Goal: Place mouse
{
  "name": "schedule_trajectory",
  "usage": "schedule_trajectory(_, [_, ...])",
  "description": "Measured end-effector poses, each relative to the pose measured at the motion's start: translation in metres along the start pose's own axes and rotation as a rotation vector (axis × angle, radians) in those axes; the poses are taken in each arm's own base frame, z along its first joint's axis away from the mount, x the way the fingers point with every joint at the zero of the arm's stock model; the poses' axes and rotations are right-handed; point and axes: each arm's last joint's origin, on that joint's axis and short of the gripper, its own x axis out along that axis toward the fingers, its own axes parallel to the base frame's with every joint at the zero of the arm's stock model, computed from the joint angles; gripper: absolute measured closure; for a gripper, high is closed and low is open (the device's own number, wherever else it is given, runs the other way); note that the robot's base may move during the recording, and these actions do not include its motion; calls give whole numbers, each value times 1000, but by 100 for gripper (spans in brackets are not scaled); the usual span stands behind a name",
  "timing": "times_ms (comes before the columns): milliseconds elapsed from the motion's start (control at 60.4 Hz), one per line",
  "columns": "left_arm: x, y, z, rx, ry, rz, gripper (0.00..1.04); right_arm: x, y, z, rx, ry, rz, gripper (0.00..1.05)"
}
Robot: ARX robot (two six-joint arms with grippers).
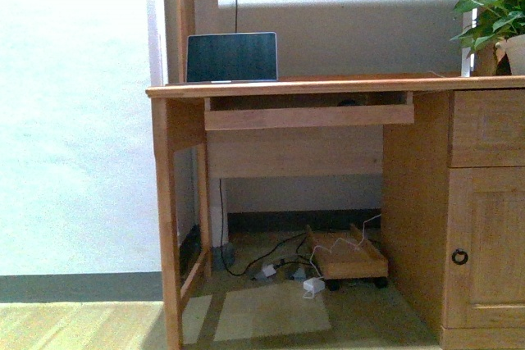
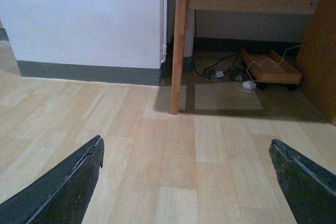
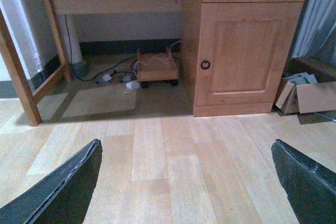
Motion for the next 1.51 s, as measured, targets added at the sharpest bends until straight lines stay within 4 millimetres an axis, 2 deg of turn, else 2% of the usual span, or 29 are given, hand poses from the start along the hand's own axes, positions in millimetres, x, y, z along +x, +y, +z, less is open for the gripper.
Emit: schedule_trajectory(1508, [0, 0, 0, 0, 0, 0, 8, 0, 0, 0, 0, 0, 0, 7])
